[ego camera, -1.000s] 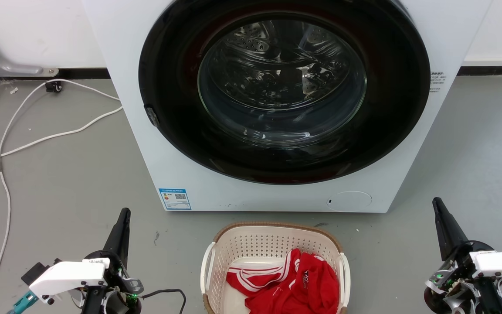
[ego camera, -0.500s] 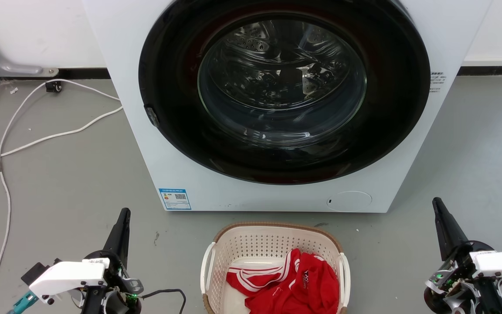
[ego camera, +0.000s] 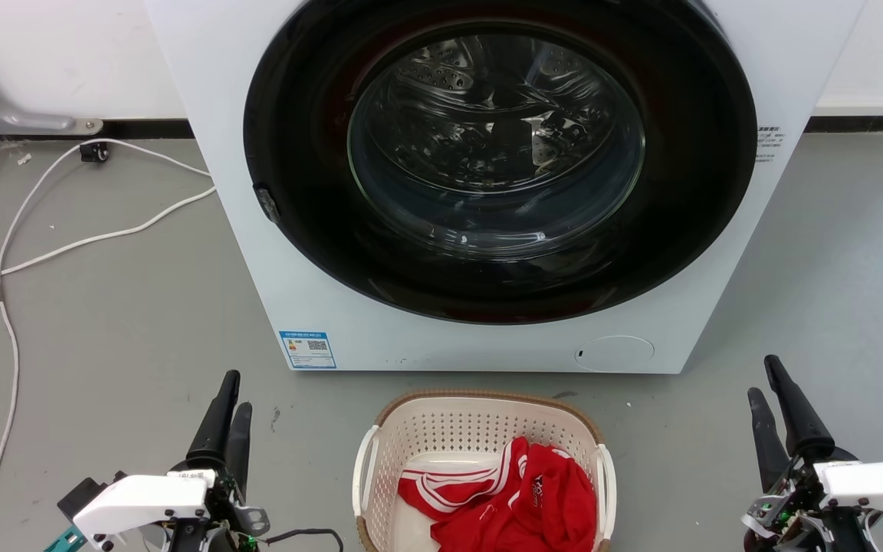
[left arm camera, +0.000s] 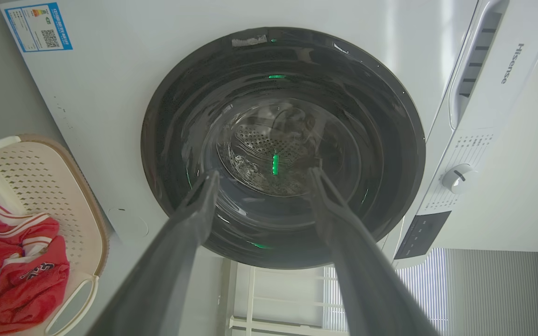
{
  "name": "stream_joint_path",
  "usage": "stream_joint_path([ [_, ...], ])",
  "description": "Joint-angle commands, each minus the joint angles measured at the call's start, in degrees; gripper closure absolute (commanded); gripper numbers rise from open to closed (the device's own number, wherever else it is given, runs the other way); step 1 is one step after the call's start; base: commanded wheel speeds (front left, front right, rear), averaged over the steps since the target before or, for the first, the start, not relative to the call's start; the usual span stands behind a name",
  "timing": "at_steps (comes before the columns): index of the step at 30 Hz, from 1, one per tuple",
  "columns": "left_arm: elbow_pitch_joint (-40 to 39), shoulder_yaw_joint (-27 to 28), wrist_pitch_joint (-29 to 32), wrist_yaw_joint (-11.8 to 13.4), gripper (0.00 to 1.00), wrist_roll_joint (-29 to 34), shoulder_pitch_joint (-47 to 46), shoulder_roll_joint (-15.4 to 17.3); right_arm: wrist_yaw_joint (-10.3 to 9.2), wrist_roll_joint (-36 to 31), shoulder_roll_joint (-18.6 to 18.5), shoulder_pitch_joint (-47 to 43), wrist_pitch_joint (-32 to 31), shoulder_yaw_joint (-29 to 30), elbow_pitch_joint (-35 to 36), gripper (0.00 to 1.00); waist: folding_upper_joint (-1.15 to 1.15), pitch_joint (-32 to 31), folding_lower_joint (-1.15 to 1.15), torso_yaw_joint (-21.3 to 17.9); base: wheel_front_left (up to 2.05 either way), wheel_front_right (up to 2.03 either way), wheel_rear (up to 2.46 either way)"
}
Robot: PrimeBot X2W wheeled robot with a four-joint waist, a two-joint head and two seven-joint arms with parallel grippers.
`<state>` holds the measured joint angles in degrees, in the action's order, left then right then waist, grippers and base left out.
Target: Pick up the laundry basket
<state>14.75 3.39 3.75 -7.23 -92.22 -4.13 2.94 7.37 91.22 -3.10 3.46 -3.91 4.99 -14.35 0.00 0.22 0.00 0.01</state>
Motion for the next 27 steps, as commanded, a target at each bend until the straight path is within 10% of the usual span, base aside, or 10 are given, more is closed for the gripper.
stream_joint_path([
  [1, -1.41, -0.43, -0.54, -0.12, 0.0, 0.87, -1.59, 0.29, 0.04, -0.92, -0.28, 0.69, 0.51, -0.27, 1.4, 0.0, 0.0, 0.01, 0.0, 0.0, 0.0, 0.0, 0.0],
  [27, -6.33, -5.63, -6.64, 0.61, 0.0, 34.11, -1.7, 0.2, 0.08, -38.94, -0.04, -1.41, 6.68, -1.48, 7.2, 0.0, 0.0, 0.06, 0.0, 0.19, 0.0, 0.0, 0.0],
])
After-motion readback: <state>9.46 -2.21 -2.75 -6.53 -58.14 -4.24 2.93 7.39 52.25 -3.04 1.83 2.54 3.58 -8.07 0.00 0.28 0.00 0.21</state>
